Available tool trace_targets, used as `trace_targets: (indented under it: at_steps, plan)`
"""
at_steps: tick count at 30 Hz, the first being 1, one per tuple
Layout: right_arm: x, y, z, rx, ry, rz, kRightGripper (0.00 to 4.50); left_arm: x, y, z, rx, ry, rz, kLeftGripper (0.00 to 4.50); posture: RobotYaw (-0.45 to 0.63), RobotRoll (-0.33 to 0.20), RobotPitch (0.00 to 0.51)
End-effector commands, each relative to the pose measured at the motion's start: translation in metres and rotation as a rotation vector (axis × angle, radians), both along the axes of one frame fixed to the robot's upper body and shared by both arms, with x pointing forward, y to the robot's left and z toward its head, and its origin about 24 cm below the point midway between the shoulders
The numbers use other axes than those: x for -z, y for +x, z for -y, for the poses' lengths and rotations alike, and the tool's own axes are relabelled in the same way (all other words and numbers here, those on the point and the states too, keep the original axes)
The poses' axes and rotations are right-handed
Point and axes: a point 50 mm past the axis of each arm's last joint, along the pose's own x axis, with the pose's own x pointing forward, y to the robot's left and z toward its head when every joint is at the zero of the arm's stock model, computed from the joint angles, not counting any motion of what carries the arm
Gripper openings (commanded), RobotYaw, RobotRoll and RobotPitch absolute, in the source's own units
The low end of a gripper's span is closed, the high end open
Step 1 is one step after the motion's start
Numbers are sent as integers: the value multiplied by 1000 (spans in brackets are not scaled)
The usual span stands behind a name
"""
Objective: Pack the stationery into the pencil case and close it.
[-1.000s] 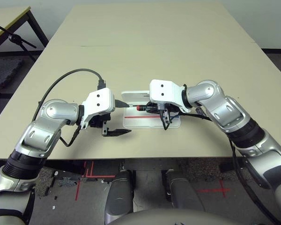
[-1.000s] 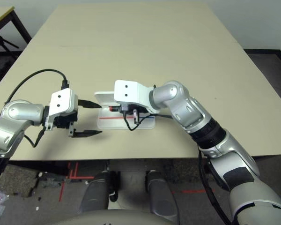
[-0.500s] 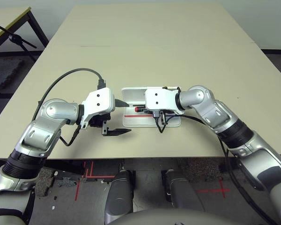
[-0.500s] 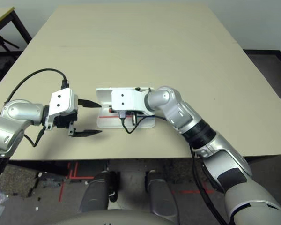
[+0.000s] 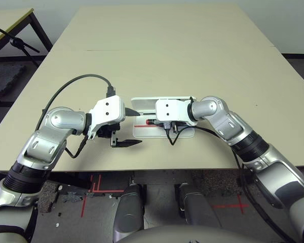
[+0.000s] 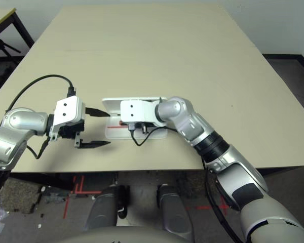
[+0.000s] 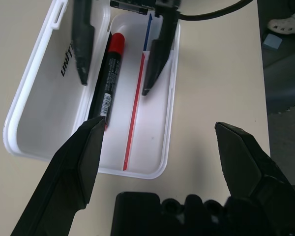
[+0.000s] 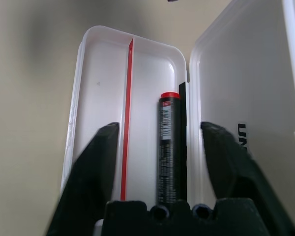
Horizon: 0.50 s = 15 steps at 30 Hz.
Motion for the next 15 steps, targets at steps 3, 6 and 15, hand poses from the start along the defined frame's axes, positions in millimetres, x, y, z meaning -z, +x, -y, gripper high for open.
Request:
trace_targets:
  at_steps: [3, 6, 15]
  plan:
    - [-10, -2, 10, 20, 75, -82, 4468, 4, -3, 0, 11, 13, -13, 4500, 56, 0, 113]
    - [-15, -4, 20, 27, 110, -165, 4468, 0, -5, 3, 10, -34, -28, 4500, 55, 0, 115]
    - [-30, -20, 67, 8, 197, -460, 4468, -1, -5, -3, -62, -76, -78, 4500, 64, 0, 123]
